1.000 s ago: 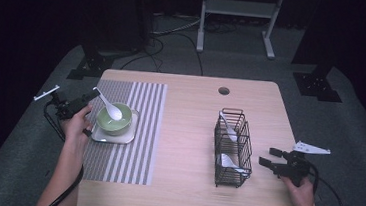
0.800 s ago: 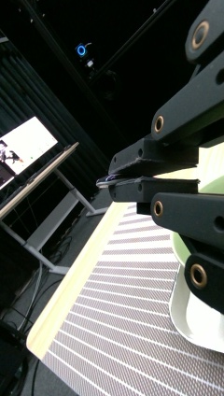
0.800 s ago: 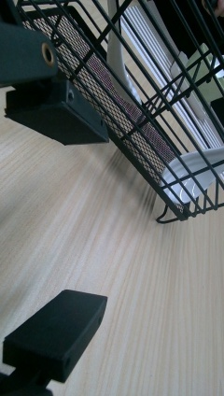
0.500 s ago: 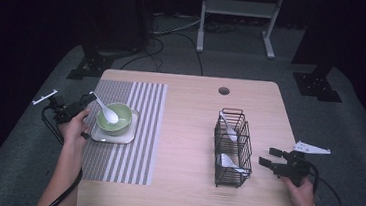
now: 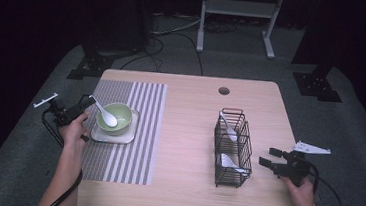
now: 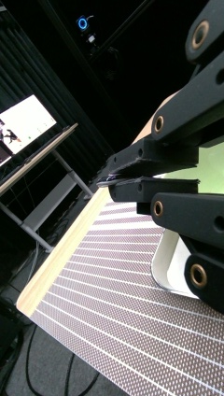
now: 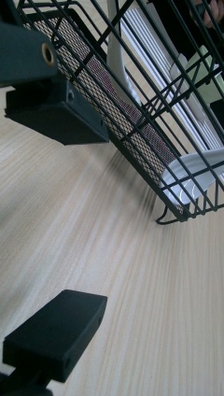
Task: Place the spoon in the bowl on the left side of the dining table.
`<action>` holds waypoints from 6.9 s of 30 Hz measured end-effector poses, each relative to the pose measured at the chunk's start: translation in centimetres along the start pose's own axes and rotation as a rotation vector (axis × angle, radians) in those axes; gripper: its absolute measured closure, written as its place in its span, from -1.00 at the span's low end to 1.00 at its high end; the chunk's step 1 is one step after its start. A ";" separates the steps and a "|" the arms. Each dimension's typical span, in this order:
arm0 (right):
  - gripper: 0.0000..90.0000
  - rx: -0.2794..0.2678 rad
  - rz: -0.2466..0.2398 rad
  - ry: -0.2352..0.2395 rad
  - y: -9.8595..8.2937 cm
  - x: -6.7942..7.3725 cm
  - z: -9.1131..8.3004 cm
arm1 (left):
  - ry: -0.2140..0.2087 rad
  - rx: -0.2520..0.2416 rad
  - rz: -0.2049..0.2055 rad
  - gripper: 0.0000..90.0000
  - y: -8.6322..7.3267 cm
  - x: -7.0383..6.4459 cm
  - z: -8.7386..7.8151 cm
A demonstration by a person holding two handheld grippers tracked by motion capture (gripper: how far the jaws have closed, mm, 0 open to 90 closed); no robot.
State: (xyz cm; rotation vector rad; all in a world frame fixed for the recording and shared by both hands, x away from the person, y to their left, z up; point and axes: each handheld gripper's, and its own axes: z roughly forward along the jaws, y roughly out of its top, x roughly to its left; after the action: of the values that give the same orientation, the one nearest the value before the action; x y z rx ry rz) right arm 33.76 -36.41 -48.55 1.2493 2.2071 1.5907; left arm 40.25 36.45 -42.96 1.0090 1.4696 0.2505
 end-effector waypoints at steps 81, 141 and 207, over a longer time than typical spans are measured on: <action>-0.62 -0.032 0.016 0.000 0.0 -0.1 -0.4 | 0.025 0.109 0.152 -0.30 -2.7 0.6 -3.9; -0.62 -0.040 0.012 0.002 0.0 -0.1 -0.5 | -0.065 0.292 0.337 -0.64 -7.5 -4.0 -5.0; -0.70 -0.049 0.014 0.008 0.0 -0.1 -0.6 | -0.218 0.486 0.488 -0.82 -14.6 -11.6 -0.7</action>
State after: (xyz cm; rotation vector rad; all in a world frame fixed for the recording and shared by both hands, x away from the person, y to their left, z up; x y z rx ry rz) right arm 33.50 -36.92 -48.37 1.2499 2.1556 1.6475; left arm 31.53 20.07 -44.72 1.7334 1.0868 0.1233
